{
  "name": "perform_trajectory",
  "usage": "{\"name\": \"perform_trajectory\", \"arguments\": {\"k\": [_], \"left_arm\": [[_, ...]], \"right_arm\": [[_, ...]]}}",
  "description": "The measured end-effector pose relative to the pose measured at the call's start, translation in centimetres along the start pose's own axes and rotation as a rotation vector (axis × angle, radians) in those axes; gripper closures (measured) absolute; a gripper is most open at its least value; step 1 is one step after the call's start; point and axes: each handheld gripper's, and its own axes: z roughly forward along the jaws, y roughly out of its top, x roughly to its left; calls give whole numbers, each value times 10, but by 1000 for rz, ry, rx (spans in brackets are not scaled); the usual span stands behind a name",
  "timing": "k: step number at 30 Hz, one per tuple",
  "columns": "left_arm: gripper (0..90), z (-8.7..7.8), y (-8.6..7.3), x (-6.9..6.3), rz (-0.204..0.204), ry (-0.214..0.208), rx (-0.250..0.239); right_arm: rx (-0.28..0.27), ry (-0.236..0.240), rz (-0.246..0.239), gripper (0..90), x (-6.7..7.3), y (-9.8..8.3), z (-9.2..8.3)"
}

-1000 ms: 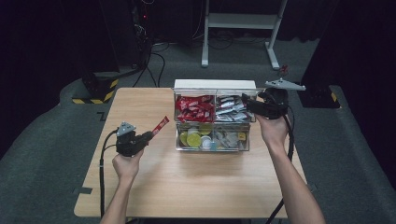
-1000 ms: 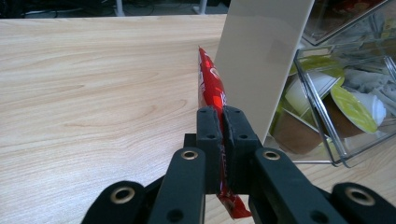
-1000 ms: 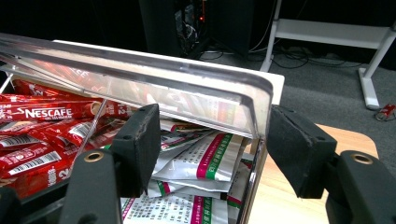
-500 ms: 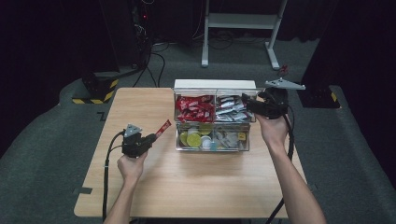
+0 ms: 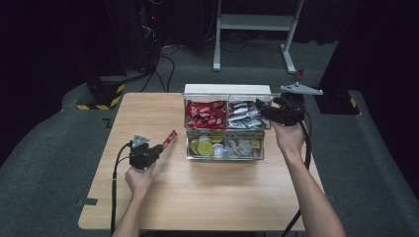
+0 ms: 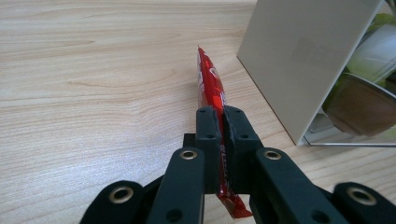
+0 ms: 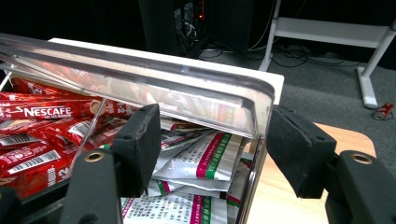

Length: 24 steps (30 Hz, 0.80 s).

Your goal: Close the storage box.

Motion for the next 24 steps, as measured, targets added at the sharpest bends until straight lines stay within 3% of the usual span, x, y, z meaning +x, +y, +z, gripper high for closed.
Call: {"name": "perform_trajectory", "arguments": {"k": [4, 12, 18, 24], "left_arm": [[854, 4, -2, -3, 30, 9, 17], [849, 12, -12, -3, 8, -5, 32], [831, 20, -19, -3, 23, -10, 96], [758, 21, -20, -4, 35, -14, 110]], "right_arm": [[0, -3, -2, 358, 1, 0, 0], [-3, -1, -6, 358, 0, 0, 0], [5, -8, -9, 361, 1, 1, 0], [12, -9, -4, 367, 1, 1, -1]]}}
